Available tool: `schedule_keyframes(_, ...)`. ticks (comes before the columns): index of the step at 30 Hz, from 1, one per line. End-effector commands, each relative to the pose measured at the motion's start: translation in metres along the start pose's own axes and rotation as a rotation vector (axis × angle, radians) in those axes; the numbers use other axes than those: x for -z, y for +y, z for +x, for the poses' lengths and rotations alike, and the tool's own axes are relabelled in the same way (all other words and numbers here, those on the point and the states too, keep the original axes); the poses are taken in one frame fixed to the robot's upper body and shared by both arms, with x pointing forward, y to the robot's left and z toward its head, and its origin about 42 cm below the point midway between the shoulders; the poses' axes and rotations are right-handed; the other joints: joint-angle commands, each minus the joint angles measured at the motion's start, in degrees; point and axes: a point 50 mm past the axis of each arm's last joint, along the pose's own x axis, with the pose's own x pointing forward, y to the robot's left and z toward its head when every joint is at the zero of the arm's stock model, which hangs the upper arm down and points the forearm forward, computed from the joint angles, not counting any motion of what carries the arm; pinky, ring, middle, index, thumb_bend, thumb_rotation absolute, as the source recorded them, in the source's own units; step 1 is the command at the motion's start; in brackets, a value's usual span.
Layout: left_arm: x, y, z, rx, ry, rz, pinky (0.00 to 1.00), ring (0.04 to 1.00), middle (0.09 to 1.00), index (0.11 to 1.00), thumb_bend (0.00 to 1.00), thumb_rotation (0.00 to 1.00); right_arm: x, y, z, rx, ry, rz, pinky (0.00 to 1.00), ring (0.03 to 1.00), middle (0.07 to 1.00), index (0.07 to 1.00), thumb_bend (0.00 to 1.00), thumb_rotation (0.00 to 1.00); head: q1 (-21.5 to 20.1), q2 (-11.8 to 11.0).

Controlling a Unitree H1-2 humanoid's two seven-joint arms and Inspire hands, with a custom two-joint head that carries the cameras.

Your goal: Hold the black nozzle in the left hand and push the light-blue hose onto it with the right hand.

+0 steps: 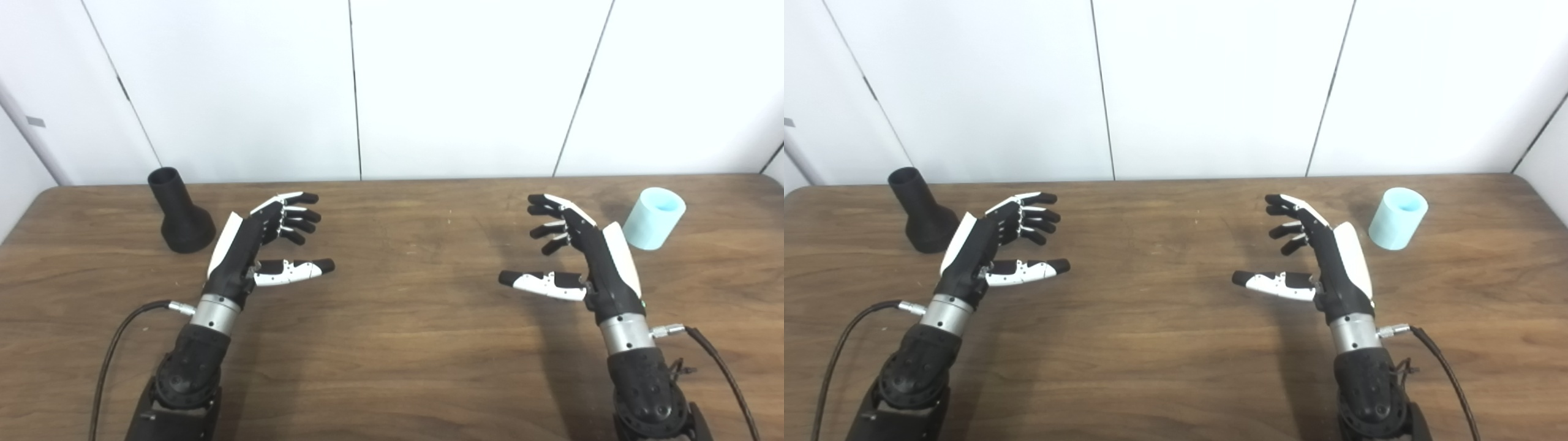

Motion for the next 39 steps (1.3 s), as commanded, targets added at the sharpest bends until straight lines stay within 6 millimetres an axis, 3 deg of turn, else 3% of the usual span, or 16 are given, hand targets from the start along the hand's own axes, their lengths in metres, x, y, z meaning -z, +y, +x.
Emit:
schedule_keyframes(1,-0.020,0.010,0.015,-0.031,-0.089,0.007,0.52,0.611,0.639,0.668,0.68,0.00,-0.015,-0.012,0.009,0.038,-0.078,-0.010,0.47,0.616,0.753,0.775,0.66,0.21,-0.12,-0.03)
schedule_keyframes(15,-0.020,0.009,0.014,-0.030,-0.091,0.011,0.50,0.604,0.637,0.668,0.67,0.00,-0.014,-0.014,0.009,0.033,-0.093,-0.025,0.47,0.614,0.751,0.773,0.66,0.22,0.05,-0.22)
schedule_keyframes(17,-0.020,0.008,0.014,-0.029,-0.091,0.009,0.50,0.605,0.638,0.668,0.67,0.00,-0.012,-0.015,0.009,0.033,-0.092,-0.026,0.48,0.614,0.751,0.773,0.66,0.22,1.77,-0.91)
schedule_keyframes(19,-0.020,0.004,0.014,-0.030,-0.089,0.007,0.50,0.605,0.638,0.668,0.67,0.00,-0.009,-0.018,0.007,0.034,-0.089,-0.025,0.47,0.615,0.750,0.773,0.66,0.21,7.17,-2.57)
schedule_keyframes(20,-0.020,0.001,0.013,-0.030,-0.089,0.006,0.50,0.605,0.638,0.668,0.68,0.00,-0.007,-0.019,0.006,0.033,-0.088,-0.025,0.47,0.615,0.750,0.774,0.66,0.21,7.87,-2.83)
schedule_keyframes(22,-0.019,-0.009,0.014,-0.028,-0.086,0.005,0.50,0.605,0.637,0.668,0.68,0.00,-0.002,-0.026,0.003,0.034,-0.089,-0.027,0.47,0.617,0.751,0.775,0.66,0.20,13.58,-5.40)
schedule_keyframes(23,-0.019,-0.013,0.014,-0.028,-0.085,0.005,0.50,0.605,0.635,0.669,0.68,0.00,0.000,-0.028,0.002,0.034,-0.090,-0.027,0.47,0.618,0.751,0.775,0.66,0.19,13.58,-5.40)
schedule_keyframes(26,-0.018,-0.026,0.014,-0.024,-0.084,0.005,0.50,0.607,0.632,0.669,0.69,0.02,0.005,-0.035,-0.001,0.033,-0.076,-0.019,0.48,0.617,0.753,0.777,0.65,0.14,17.82,-8.63)
schedule_keyframes(28,-0.017,-0.030,0.013,-0.022,-0.085,0.002,0.51,0.607,0.632,0.670,0.68,0.01,0.005,-0.037,-0.003,0.030,-0.063,-0.007,0.50,0.625,0.754,0.783,0.65,0.09,18.44,-9.13)
schedule_keyframes(30,-0.015,-0.035,0.013,-0.020,-0.079,0.001,0.52,0.607,0.632,0.670,0.68,0.01,0.011,-0.037,-0.002,0.032,-0.080,0.021,0.49,0.625,0.753,0.784,0.64,0.09,20.74,-11.28)
schedule_keyframes(39,-0.014,-0.041,0.014,-0.021,-0.073,-0.012,0.54,0.618,0.634,0.672,0.68,0.01,0.017,-0.038,0.000,0.037,-0.105,0.034,0.45,0.605,0.746,0.782,0.63,0.09,20.67,-11.76)
